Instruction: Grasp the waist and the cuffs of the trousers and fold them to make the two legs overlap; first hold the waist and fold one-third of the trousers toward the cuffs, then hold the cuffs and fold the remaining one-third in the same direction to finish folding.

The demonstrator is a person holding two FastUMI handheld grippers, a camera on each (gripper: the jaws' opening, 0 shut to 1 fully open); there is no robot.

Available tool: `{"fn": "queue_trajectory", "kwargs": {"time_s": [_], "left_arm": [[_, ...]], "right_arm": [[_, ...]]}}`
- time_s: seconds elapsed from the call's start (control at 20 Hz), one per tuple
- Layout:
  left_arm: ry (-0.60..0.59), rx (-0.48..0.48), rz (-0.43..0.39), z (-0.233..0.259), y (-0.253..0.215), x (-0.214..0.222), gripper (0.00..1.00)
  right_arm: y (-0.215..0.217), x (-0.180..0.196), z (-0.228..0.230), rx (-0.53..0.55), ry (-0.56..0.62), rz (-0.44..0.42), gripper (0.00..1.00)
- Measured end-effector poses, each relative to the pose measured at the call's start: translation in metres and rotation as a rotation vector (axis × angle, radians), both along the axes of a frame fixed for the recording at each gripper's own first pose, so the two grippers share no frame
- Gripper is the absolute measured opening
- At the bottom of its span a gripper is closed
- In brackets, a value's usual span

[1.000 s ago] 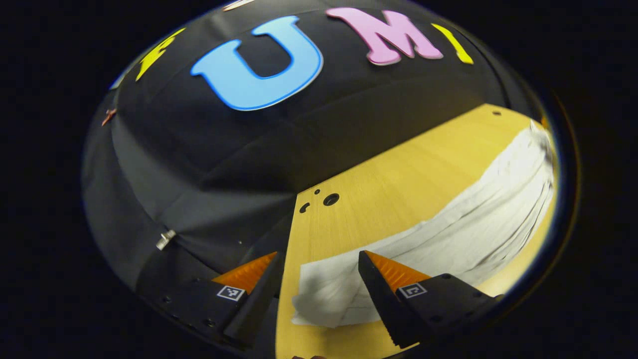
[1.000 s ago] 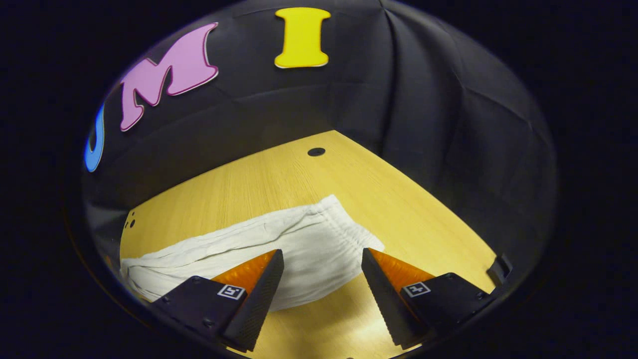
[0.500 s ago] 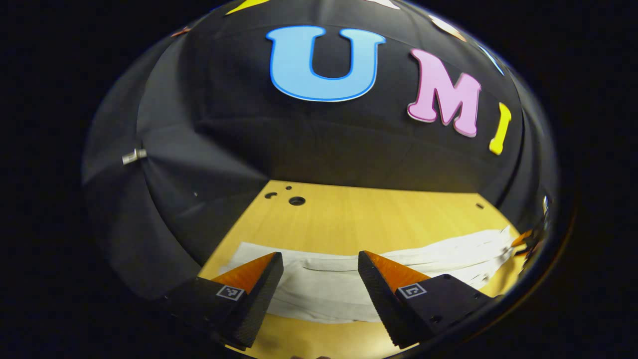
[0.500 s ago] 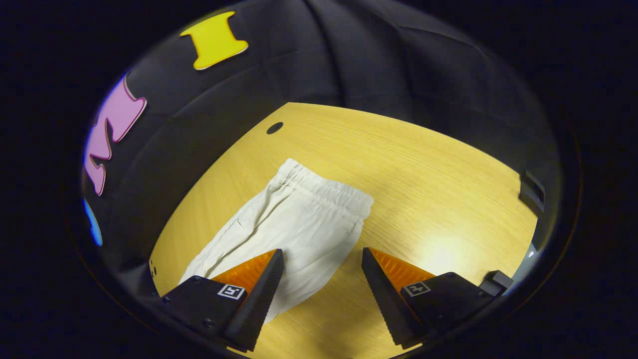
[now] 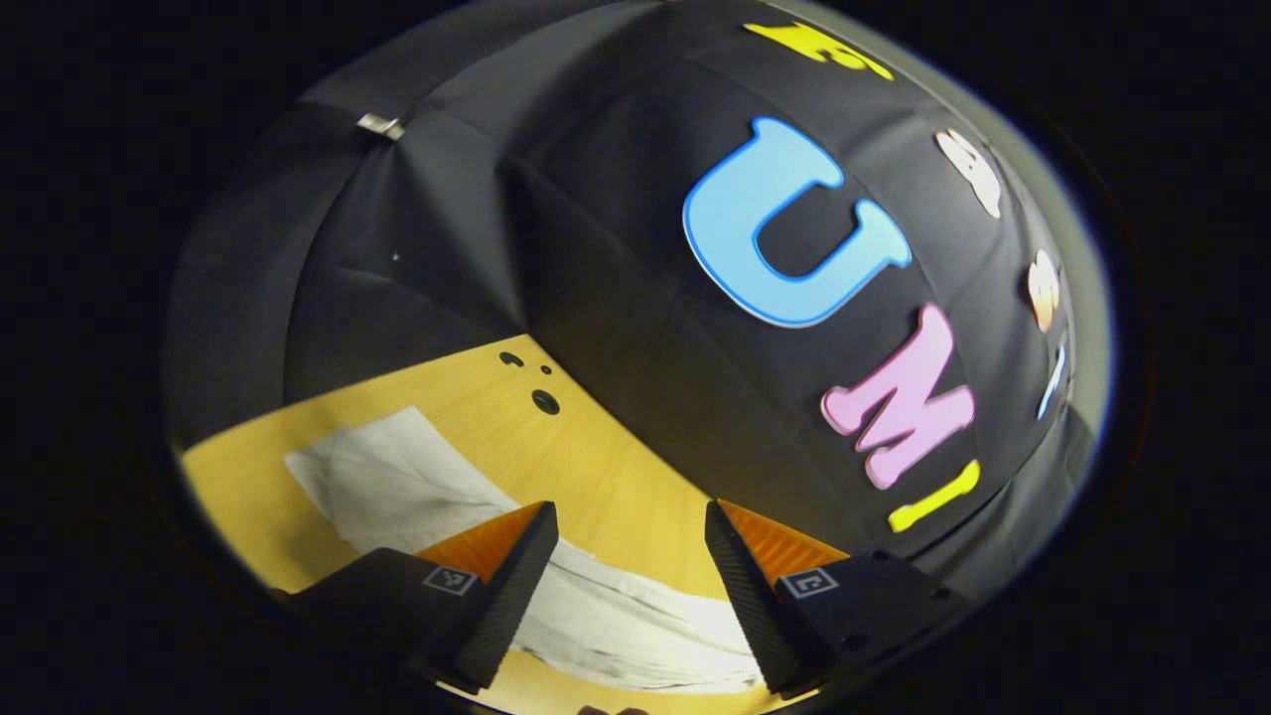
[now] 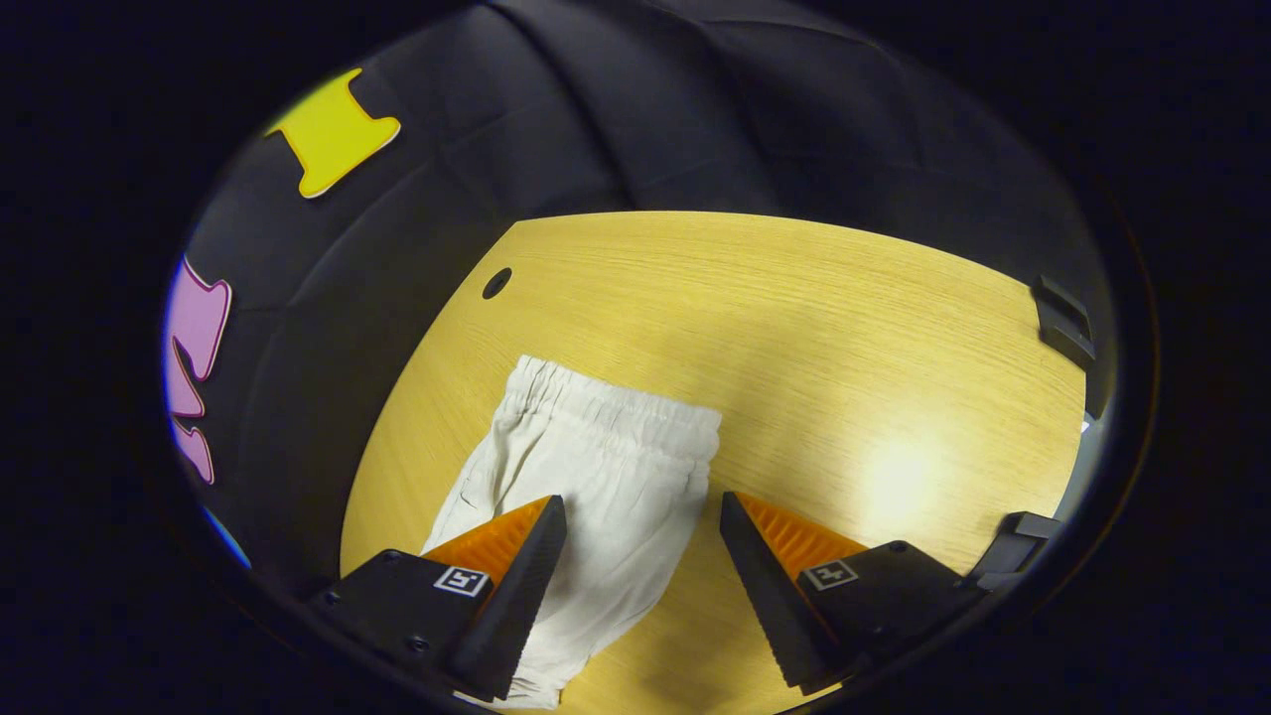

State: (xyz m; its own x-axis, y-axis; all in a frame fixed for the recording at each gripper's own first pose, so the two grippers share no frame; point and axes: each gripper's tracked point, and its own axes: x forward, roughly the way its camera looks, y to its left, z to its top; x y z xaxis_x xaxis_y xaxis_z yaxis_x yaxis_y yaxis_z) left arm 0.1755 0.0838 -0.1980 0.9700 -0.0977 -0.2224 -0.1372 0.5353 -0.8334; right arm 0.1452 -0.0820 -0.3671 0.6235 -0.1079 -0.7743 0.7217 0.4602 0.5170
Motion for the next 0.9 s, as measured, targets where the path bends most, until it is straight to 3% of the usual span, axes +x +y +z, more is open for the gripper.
{"fn": "queue_trajectory", "kwargs": {"time_s": [0.2, 0.35, 0.45, 0.55, 0.6, 0.75, 0.8, 0.9], "left_arm": [[0.056, -0.127, 0.104, -0.012, 0.009, -0.001, 0.95], [0.094, -0.200, 0.076, -0.026, -0.002, 0.002, 0.95], [0.144, -0.231, 0.044, -0.038, -0.007, 0.001, 0.90], [0.184, -0.236, 0.035, -0.052, -0.007, -0.002, 0.95], [0.180, -0.240, 0.031, -0.052, -0.006, -0.004, 0.95], [0.158, -0.226, 0.062, -0.053, 0.003, -0.004, 0.94], [0.161, -0.223, 0.070, -0.055, 0.007, -0.006, 0.94], [0.171, -0.221, 0.074, -0.059, 0.011, -0.009, 0.94]], "right_arm": [[-0.003, 0.004, -0.003, 0.018, 0.029, -0.018, 0.95], [-0.003, 0.011, -0.004, 0.022, 0.042, -0.020, 0.95], [-0.005, 0.013, -0.003, 0.031, 0.039, -0.034, 0.91], [-0.008, 0.010, -0.008, 0.028, 0.054, -0.039, 0.89], [-0.008, 0.010, -0.010, 0.028, 0.054, -0.037, 0.74], [-0.002, 0.006, -0.014, 0.069, 0.037, 0.001, 0.50], [-0.004, 0.009, -0.013, 0.067, 0.013, -0.012, 0.27], [0.000, 0.011, -0.013, 0.086, -0.026, -0.006, 0.24]]}}
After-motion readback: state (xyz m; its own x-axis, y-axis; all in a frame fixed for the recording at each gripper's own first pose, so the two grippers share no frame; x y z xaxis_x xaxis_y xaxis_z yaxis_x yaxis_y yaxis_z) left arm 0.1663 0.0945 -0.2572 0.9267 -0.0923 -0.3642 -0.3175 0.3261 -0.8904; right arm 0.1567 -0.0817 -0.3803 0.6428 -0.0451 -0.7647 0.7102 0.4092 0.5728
